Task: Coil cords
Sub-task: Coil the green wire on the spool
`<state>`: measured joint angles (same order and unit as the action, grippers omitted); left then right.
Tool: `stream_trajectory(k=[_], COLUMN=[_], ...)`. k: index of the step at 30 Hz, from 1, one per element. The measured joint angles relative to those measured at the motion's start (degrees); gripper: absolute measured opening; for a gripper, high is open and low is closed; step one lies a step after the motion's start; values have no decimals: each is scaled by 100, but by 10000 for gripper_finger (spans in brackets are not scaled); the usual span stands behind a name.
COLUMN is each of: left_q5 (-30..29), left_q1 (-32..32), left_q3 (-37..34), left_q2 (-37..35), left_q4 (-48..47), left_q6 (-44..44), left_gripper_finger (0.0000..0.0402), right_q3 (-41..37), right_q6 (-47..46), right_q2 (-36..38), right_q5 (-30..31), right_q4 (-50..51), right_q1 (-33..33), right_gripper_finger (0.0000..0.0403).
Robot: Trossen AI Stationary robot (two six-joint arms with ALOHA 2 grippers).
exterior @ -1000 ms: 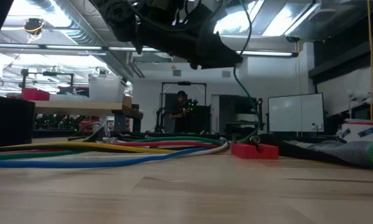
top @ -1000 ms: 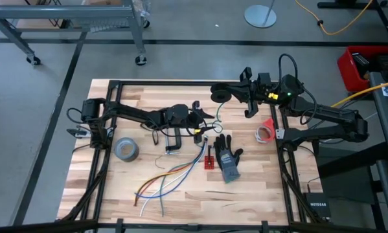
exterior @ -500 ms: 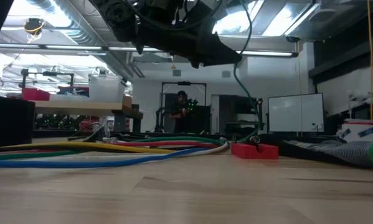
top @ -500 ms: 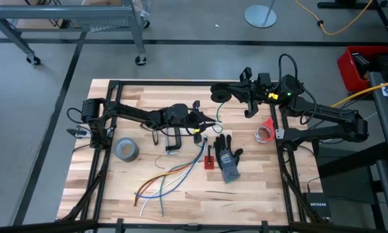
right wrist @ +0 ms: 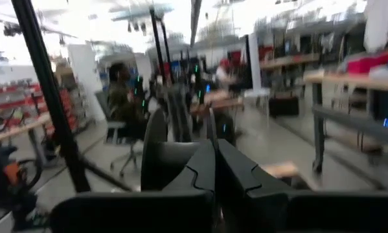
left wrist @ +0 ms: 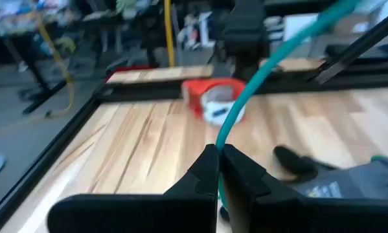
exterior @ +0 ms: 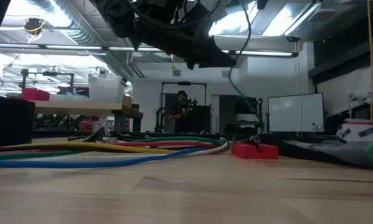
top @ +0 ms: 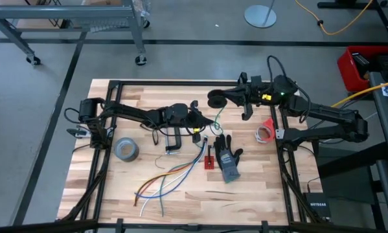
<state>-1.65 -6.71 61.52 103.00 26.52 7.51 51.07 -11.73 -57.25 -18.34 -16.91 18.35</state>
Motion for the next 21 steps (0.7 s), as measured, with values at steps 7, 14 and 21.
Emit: stream_trajectory(k=[7,14,21], left_q5=[-544,-571,-695], left_q1=[-157,-412,-827], left_q3=[-2,-2,-2], left_q2=[-643,-1328,-1790], left_q4=[-1624,-2716,-2934], left_q6=[-263,-623,-867], left_gripper_finger=[1,1,0], right_q3=[0,0,0], right_q6=[130,337,345], right_q2=[0,0,0], right_q5=[-80,94,134], right_q4=[1150,2217,3066], right_q1=[6,7,7], right_gripper_finger=[2,2,2])
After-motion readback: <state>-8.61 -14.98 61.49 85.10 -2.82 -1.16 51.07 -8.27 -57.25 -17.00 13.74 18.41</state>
